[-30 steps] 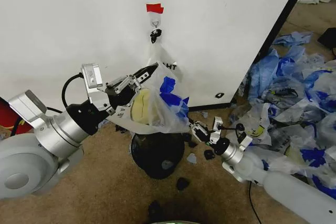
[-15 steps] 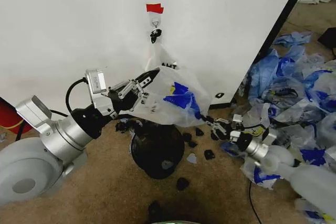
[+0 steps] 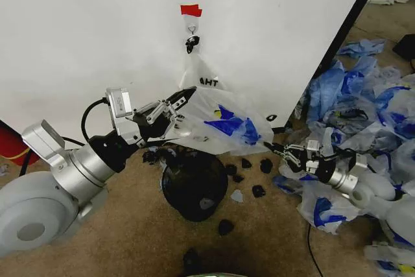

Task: Pick up the garbage bag from the wall and place it over the trash bin.

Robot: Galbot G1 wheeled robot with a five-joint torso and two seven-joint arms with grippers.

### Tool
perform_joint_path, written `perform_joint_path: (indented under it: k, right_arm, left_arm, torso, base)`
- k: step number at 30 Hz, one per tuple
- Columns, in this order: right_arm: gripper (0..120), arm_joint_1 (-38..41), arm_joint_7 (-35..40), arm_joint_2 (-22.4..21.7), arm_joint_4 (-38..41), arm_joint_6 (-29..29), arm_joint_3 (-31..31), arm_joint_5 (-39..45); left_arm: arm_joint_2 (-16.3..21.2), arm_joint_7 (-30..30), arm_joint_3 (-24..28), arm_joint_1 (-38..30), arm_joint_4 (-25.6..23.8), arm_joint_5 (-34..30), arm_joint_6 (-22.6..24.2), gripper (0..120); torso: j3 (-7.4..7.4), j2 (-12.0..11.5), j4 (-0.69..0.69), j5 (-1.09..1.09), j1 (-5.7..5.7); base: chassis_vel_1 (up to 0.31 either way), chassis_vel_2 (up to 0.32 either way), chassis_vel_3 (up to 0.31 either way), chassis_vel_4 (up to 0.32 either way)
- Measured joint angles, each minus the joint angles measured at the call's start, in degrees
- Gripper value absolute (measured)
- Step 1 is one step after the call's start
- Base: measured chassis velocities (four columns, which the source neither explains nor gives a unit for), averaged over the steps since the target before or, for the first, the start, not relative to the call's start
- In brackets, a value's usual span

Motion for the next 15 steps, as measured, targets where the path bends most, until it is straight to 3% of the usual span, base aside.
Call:
perform_joint_path:
  k: [15]
  right_arm:
    - [0, 0.29, -3.92, -2.19, -4.41, 2.29, 0.66, -2.07]
  left_arm:
    - [0.13, -0.68, -0.13, -0.30, 0.00, 1.02, -0.37, 0]
  torso:
    - [0.00, 0.00, 0.00, 0.01, 0.00]
  base:
    - [0.000, 0.000, 0.000, 0.000]
